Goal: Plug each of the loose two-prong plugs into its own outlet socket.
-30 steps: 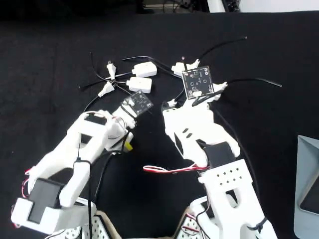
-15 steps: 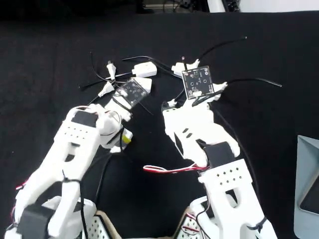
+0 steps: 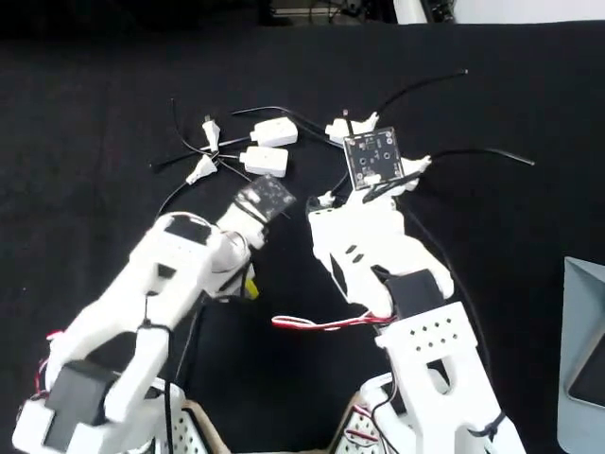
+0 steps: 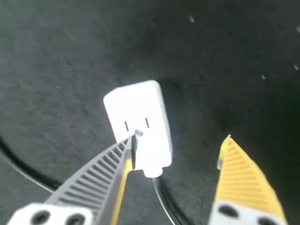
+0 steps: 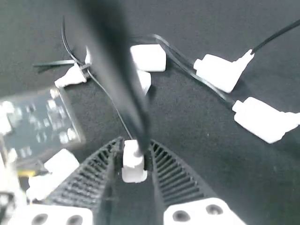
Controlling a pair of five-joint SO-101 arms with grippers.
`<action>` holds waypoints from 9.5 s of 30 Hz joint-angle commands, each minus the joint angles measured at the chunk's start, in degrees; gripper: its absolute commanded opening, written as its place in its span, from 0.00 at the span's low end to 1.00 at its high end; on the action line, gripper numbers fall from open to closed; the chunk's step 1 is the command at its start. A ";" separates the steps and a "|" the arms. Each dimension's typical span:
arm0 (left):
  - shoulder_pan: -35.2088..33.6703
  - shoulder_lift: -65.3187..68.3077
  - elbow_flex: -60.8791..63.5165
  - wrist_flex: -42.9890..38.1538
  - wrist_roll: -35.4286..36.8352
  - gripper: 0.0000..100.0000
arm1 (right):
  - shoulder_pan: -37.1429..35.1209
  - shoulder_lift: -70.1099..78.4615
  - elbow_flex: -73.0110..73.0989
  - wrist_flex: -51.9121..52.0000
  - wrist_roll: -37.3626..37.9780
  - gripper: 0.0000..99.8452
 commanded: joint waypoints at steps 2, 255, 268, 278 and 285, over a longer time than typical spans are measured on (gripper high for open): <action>-6.99 11.60 -9.63 0.53 -0.18 0.29 | 0.88 -1.80 -0.48 -0.79 0.00 0.01; -48.48 -49.76 33.45 -2.99 9.41 0.35 | -14.86 104.22 -92.79 -2.55 11.25 0.06; -48.48 -49.76 33.45 -2.99 9.41 0.35 | -14.68 105.10 -94.37 6.77 11.25 0.06; -48.48 -49.76 33.54 -2.99 9.41 0.35 | -14.68 103.16 -100.53 19.08 11.43 0.01; -48.48 -49.76 33.54 -2.99 9.41 0.35 | -14.68 94.99 -107.03 32.18 10.99 0.01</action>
